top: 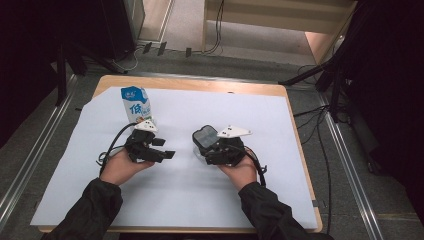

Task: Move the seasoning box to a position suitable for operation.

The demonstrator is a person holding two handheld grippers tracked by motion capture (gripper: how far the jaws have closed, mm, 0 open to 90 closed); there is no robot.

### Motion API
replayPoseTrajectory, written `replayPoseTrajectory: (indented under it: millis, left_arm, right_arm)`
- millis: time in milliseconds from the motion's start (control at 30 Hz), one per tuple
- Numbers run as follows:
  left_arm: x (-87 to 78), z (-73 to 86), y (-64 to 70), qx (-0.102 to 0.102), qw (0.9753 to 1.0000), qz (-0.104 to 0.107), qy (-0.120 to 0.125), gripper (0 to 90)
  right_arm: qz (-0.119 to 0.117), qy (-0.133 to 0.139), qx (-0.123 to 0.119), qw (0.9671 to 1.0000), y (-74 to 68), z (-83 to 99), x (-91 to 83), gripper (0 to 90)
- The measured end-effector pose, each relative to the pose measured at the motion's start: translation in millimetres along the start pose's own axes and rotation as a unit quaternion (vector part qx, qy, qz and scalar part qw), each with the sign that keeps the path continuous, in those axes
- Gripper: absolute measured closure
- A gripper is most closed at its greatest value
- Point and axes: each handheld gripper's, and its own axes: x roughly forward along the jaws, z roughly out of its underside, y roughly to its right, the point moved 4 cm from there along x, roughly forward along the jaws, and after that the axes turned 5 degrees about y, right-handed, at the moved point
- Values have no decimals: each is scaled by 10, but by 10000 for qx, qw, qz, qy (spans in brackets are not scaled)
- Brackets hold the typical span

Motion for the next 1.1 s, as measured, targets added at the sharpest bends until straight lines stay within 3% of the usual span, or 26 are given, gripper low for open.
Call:
replayPoseTrajectory:
  millis: [300, 567, 633, 733, 833, 1000, 1100]
  left_arm:
    - [-21, -120, 7, 54, 9998, 163, 106, 437]
    - [-33, -249, 9, 132, 9995, 271, 52, 398]
    - [-37, -261, -13, 127, 9995, 228, 191, 381]
    - [-39, -251, -65, 76, 9998, 94, 155, 381]
    - [-36, -239, -66, 66, 9999, 110, 104, 383]
    - [-23, -200, -2, 273, 9995, 141, -16, 383]
    - [-17, -179, -3, 220, 9996, 194, -17, 384]
  right_arm:
    - [11, -193, -51, 9998, -35, 18, -21, 157]
    - [-140, -19, 125, 9998, -29, -53, -188, 152]
    - [-161, -33, 184, 9997, -40, -67, -234, 150]
    - [-159, 19, 121, 9998, -43, -77, -319, 151]
    - [-132, 74, 106, 9998, -45, -78, -409, 155]
    - [-120, 145, 140, 9997, -57, -8, -571, 267]
    - [-100, 142, 127, 9998, -51, 64, -612, 331]
